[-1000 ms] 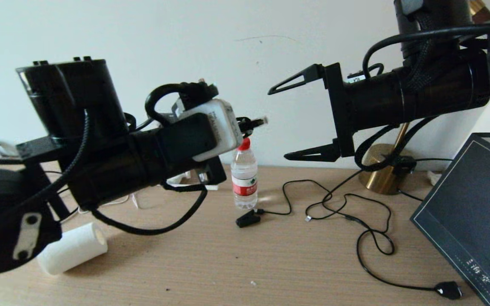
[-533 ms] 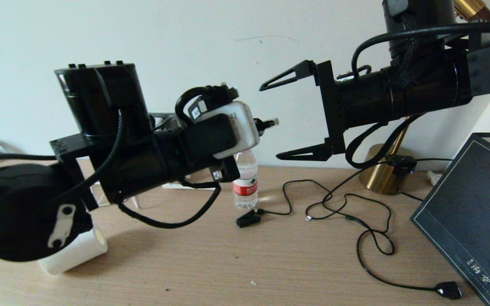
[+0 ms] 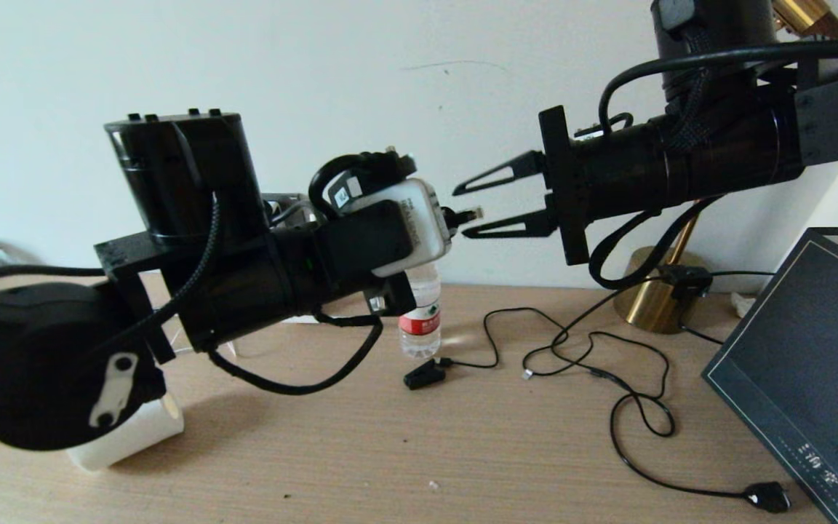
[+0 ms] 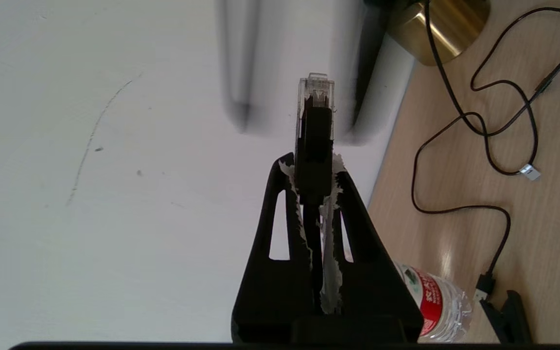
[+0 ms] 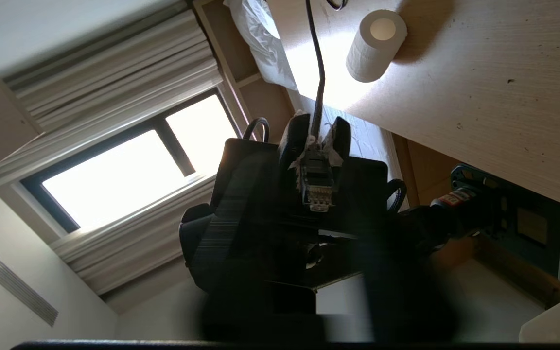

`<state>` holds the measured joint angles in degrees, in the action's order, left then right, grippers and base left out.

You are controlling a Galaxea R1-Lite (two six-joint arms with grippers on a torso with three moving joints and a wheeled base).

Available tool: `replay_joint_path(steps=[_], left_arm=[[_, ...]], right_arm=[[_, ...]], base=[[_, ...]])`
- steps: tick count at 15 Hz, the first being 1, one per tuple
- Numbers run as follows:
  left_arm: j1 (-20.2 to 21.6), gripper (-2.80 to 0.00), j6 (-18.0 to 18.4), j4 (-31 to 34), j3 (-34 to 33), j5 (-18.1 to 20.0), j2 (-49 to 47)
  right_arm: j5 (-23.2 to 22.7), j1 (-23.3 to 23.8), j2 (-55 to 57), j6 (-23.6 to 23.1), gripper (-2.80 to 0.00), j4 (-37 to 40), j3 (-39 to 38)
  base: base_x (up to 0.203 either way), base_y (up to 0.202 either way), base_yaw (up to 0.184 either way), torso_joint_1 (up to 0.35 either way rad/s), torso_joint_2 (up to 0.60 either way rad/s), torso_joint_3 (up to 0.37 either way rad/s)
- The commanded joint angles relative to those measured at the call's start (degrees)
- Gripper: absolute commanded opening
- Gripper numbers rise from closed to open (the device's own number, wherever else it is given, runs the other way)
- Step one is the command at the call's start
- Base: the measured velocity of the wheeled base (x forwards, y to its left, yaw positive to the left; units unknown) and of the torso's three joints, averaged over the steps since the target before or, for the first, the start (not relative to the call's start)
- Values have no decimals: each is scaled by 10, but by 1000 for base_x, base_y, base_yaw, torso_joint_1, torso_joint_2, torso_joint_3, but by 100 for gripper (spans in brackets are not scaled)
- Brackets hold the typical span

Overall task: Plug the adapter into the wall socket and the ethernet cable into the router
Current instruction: Hand it to the other hand

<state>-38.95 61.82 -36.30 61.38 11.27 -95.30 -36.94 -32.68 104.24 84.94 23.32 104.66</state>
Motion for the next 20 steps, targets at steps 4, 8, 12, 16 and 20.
replay_joint_path(steps=[4,8,12,16,20], left_arm=[[-5,-280,2,-14,11,2,-20],[-7,0,2,-18,19,2,-21],[-9,0,2,-18,15,2,-17],[-8,0,2,-18,-19,11,5],[2,0,2,-14,-24,44,25]], right_arm=[[-3,-1,2,5,-280,1,-2],[-2,-1,2,6,-280,1,-2],[-2,1,1,7,-280,2,-9],[-2,4,-7,10,-280,2,-9],[-43,12,-16,19,-280,3,-10]], base=[[0,0,0,0,0,0],[0,0,0,0,0,0],[0,0,0,0,0,0],[0,0,0,0,0,0],[0,0,0,0,0,0]])
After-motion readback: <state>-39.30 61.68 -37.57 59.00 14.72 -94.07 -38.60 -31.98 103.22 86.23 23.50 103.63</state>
